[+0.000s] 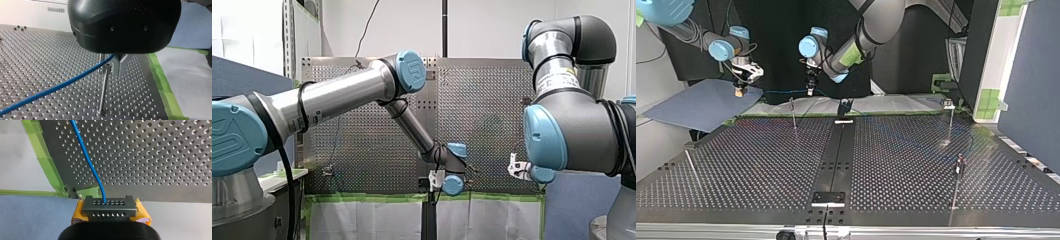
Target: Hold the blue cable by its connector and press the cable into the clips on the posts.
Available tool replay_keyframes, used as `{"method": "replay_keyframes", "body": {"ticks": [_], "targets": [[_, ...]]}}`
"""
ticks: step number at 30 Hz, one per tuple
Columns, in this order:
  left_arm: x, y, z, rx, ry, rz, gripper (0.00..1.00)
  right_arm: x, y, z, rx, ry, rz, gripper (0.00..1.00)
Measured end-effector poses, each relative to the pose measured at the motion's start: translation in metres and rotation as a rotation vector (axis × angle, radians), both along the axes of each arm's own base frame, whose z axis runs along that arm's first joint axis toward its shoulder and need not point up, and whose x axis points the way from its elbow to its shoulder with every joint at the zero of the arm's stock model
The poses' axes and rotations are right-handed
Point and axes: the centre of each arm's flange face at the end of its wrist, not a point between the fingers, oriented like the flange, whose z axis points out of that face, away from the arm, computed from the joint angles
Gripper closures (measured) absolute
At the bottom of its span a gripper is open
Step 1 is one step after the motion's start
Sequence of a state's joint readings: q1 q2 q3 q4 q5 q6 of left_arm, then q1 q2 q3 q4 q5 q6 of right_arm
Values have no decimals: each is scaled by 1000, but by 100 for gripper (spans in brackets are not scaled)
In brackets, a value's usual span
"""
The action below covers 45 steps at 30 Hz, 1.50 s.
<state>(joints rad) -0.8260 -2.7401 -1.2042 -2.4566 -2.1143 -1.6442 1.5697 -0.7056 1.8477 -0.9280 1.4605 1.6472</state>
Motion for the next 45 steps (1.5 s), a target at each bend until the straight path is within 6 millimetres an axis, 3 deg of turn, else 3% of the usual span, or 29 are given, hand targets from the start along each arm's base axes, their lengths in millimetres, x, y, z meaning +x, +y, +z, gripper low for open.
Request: {"method": "replay_keyframes", "body": {"ticks": [11,22,34,45], "targets": [[5,-1,3,3,-16,4,100,-10,-8,-1,-9,-73,18,100],[11,-14,-7,-13,-11,-1,100,-6,-10,-27,27,-73,42,100],[25,-17,1,-22,-19,2,100,0,-21,-22,7,-76,78,100],[32,-15,-22,-4,-6,9,100,3,-23,-21,2,-77,86,100]]}}
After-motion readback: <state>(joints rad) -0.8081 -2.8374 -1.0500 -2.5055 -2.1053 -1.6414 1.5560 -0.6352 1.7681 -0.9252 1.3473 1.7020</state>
